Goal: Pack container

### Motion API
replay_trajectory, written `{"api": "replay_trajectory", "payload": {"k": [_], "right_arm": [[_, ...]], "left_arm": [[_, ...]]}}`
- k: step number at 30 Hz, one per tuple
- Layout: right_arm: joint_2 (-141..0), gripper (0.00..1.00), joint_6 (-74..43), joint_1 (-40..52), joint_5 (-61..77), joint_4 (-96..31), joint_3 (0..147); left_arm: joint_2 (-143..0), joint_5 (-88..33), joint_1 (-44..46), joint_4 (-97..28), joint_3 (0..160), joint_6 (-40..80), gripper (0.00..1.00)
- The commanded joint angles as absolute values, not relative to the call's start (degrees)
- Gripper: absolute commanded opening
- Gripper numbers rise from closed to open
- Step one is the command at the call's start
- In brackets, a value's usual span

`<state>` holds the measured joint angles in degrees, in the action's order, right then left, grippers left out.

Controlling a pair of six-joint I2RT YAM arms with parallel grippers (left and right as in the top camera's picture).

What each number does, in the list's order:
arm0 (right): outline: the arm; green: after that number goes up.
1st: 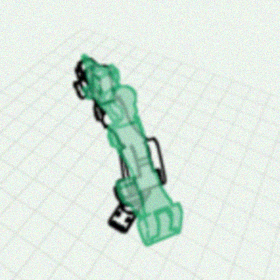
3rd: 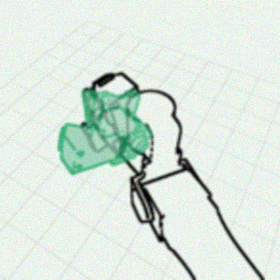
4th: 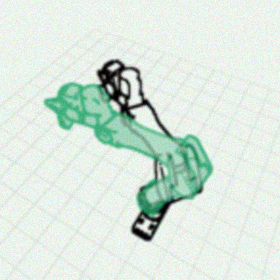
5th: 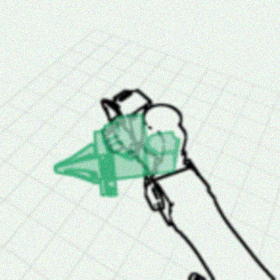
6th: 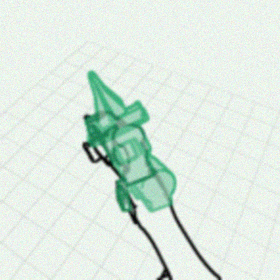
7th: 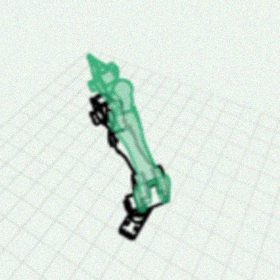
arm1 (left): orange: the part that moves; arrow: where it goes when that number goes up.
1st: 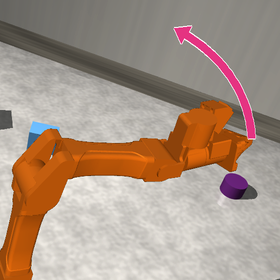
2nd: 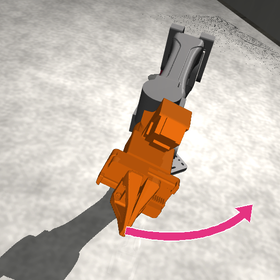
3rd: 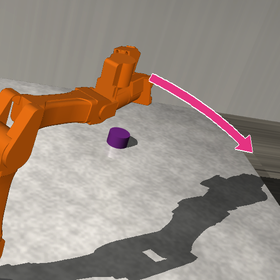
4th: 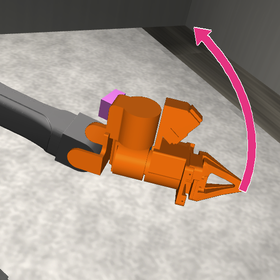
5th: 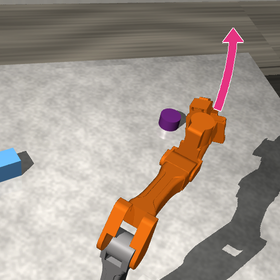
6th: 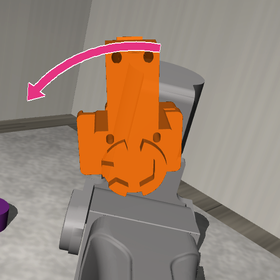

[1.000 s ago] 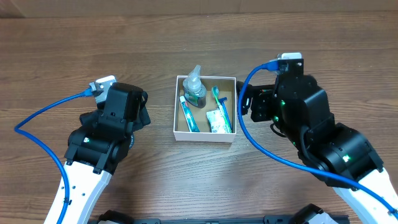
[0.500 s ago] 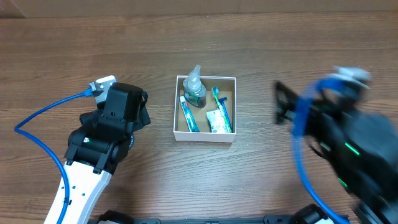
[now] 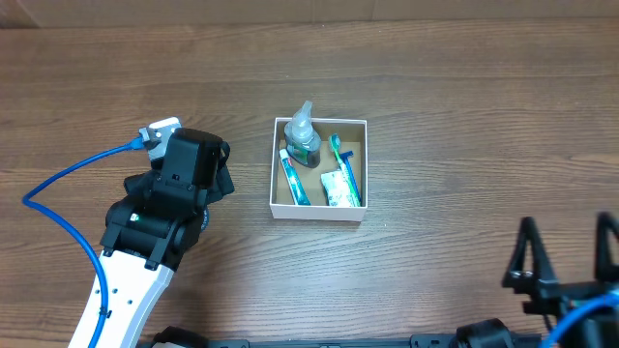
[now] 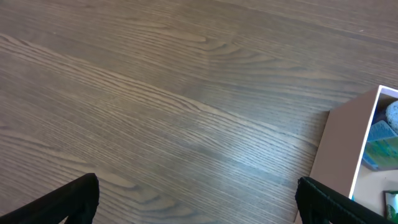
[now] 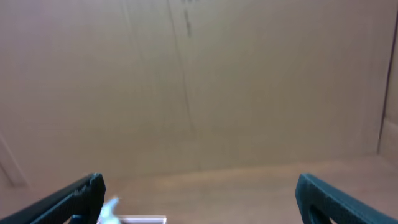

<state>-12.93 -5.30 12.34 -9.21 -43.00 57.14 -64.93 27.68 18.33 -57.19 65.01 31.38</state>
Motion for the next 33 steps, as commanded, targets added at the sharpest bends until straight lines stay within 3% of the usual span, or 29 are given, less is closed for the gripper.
{"api": "replay_trajectory", "payload": {"k": [1, 13, 33], "right_arm": [[-9.45, 1.00, -4.56, 10.74, -3.68, -36.60, 47.20], [-0.19, 1.00, -4.67, 7.73, 2.22, -8.58, 17.65], [-0.16, 1.00, -6.04, 7.33, 0.01, 0.12, 0.75]], "left_arm": [[-65.14, 28.47, 18.02, -56.95, 65.82, 30.83, 1.00], [-65.14, 28.47, 18.02, -56.97, 65.82, 30.83, 1.00], [-65.14, 28.47, 18.02, -56.95, 65.82, 30.83, 1.00]]}}
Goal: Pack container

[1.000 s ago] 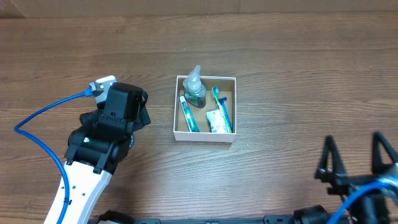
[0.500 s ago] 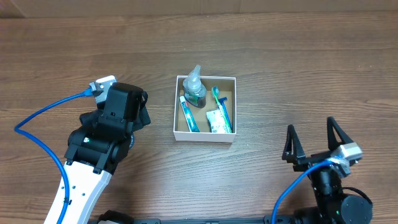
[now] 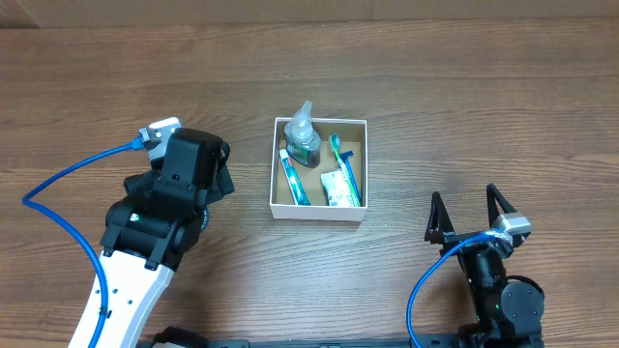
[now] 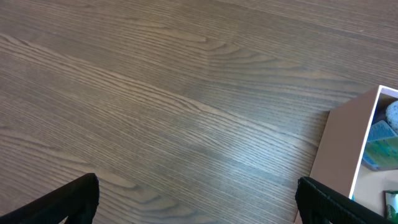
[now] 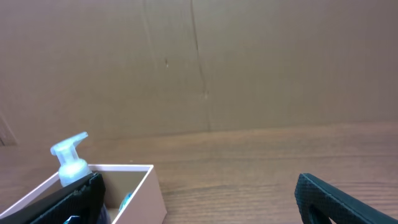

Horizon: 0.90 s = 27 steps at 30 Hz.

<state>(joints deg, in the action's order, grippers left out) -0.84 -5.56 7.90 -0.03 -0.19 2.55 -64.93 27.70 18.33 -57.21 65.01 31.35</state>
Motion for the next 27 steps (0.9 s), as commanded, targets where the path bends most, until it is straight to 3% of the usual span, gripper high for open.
{"api": "replay_trajectory", "payload": {"k": [1, 27], "right_arm": [[-0.16, 1.00, -6.04, 7.09, 0.14, -0.38, 0.40], [-0.16, 1.00, -6.39, 5.39, 0.56, -4.82, 0.47]], "left_arm": [[-65.14, 28.47, 18.02, -56.97, 65.82, 30.83, 1.00], [-65.14, 28.47, 18.02, -56.95, 65.82, 30.83, 1.00]]}}
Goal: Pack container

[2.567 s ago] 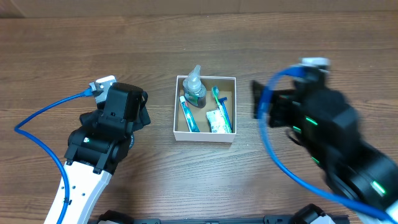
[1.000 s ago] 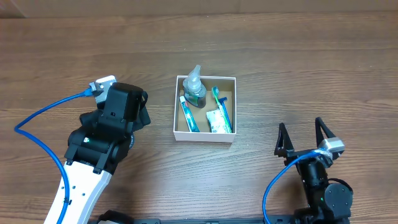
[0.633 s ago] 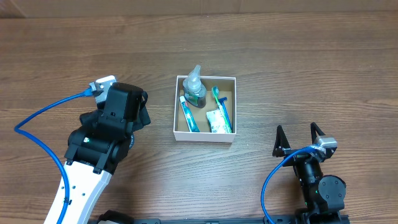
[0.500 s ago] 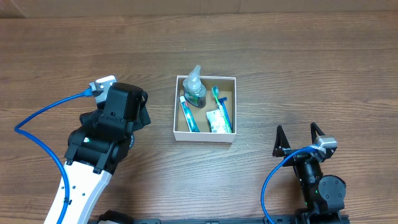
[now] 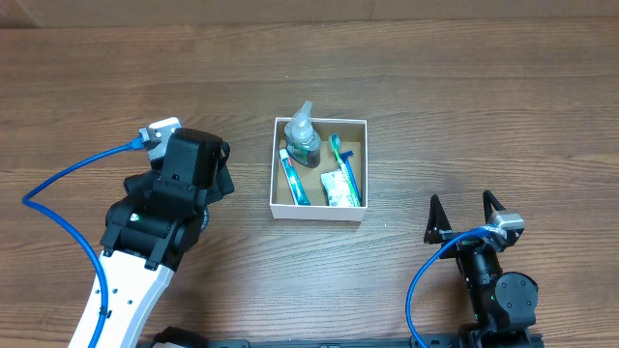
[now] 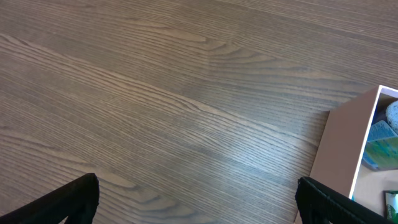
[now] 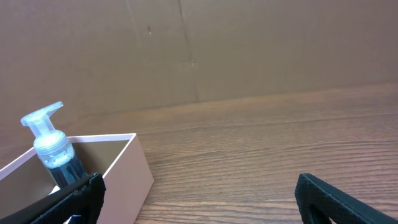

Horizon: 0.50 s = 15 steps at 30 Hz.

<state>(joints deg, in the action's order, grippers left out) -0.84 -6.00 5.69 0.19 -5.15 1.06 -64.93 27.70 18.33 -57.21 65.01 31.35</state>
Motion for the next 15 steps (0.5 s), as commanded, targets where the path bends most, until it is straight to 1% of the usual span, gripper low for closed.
{"api": "replay_trajectory", "payload": {"k": [1, 10, 13, 15], "right_arm": [[-0.16, 1.00, -6.39, 5.39, 0.56, -4.82, 0.47], [-0.16, 1.00, -6.37, 5.39, 0.56, -4.82, 0.47], [-0.16, 1.00, -6.39, 5.39, 0.56, -4.82, 0.47], [-0.16, 1.00, -6.39, 5.39, 0.56, -4.82, 0.47]], "left_arm": [[-65.14, 28.49, 18.02, -56.97, 65.82, 30.83, 1.00], [-64.75, 28.47, 18.02, -56.95, 65.82, 30.83, 1.00], [-61.60, 28.47, 18.00, -56.97, 65.82, 30.83, 1.00], [-56.38, 28.47, 18.00, -56.97, 65.82, 30.83, 1.00]]}}
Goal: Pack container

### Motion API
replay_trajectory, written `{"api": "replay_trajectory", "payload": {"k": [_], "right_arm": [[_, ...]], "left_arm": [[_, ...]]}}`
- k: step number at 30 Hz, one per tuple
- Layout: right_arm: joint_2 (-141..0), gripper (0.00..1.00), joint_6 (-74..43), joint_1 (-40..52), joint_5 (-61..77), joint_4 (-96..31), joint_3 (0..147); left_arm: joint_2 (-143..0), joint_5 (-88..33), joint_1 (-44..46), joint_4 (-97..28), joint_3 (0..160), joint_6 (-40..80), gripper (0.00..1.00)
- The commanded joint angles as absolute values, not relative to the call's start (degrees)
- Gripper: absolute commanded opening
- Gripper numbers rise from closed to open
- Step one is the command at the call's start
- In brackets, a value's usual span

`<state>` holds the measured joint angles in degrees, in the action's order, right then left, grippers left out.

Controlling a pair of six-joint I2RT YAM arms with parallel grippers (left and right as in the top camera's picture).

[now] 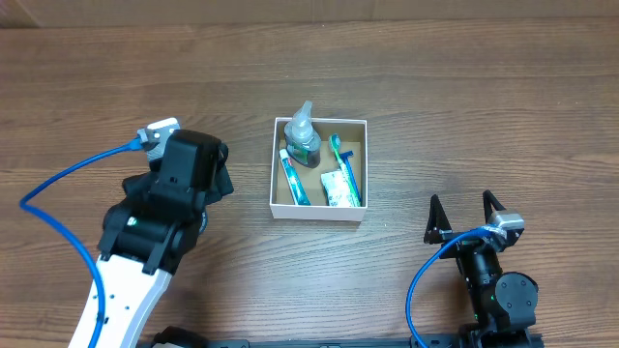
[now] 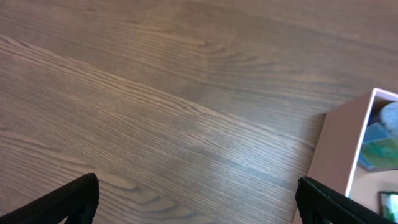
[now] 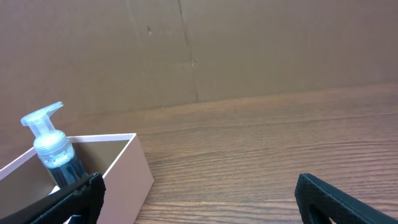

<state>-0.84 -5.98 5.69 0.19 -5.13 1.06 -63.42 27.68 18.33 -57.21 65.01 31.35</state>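
A white box [image 1: 318, 214] sits mid-table holding a pump bottle [image 1: 302, 135], a toothpaste tube [image 1: 293, 179], a green toothbrush [image 1: 343, 169] and a flat packet [image 1: 336, 189]. My left arm [image 1: 174, 188] stands left of the box and hides its own fingers from overhead. In the wrist view the left gripper [image 2: 199, 208] is open over bare wood, with the box wall [image 2: 339, 146] at the right. My right gripper [image 1: 465, 214] stands open near the front right, apart from the box. Its wrist view shows the right gripper [image 3: 199, 208] empty, with the bottle [image 3: 53, 152] at the left.
A brown cardboard wall [image 3: 249, 50] runs along the table's far edge. A blue cable [image 1: 58, 188] loops left of the left arm. Another blue cable [image 1: 430, 280] curls beside the right arm at the front edge.
My left arm has shifted slightly, so the box sits a little differently in its wrist view. The right arm, the box and its contents have not moved.
My right gripper was at the table's front right corner, facing the cardboard wall. Then it stood open closer in, right of and in front of the box, with the bottle in its view. It tilted down a little and stayed. The left gripper stayed open beside the box.
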Motion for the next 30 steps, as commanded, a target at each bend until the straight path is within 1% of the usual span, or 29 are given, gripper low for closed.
{"api": "replay_trajectory", "payload": {"k": [1, 7, 13, 15, 20, 28, 30], "right_arm": [[-0.16, 1.00, -6.39, 5.39, 0.56, -4.82, 0.47], [-0.16, 1.00, -6.39, 5.39, 0.56, -4.82, 0.47], [-0.16, 1.00, -6.37, 5.39, 0.56, -4.82, 0.47], [-0.16, 1.00, -6.39, 5.39, 0.56, -4.82, 0.47], [-0.16, 1.00, -6.39, 5.39, 0.56, -4.82, 0.47], [-0.16, 1.00, -6.39, 5.39, 0.56, -4.82, 0.47], [-0.16, 1.00, -6.39, 5.39, 0.56, -4.82, 0.47]], "left_arm": [[-53.49, 28.47, 18.00, -56.95, 65.82, 30.83, 1.00], [-33.32, 28.49, 18.00, -56.97, 65.82, 30.83, 1.00], [-18.22, 28.49, 17.47, -57.01, 65.82, 30.83, 1.00], [-12.78, 28.49, 15.57, -57.08, 65.82, 30.83, 1.00], [-7.38, 30.87, 10.98, -61.84, 65.82, 29.98, 1.00], [-3.88, 30.85, 3.68, -80.82, 65.71, 29.98, 1.00], [-3.53, 30.92, 2.63, -81.73, 65.45, 29.98, 1.00]]}}
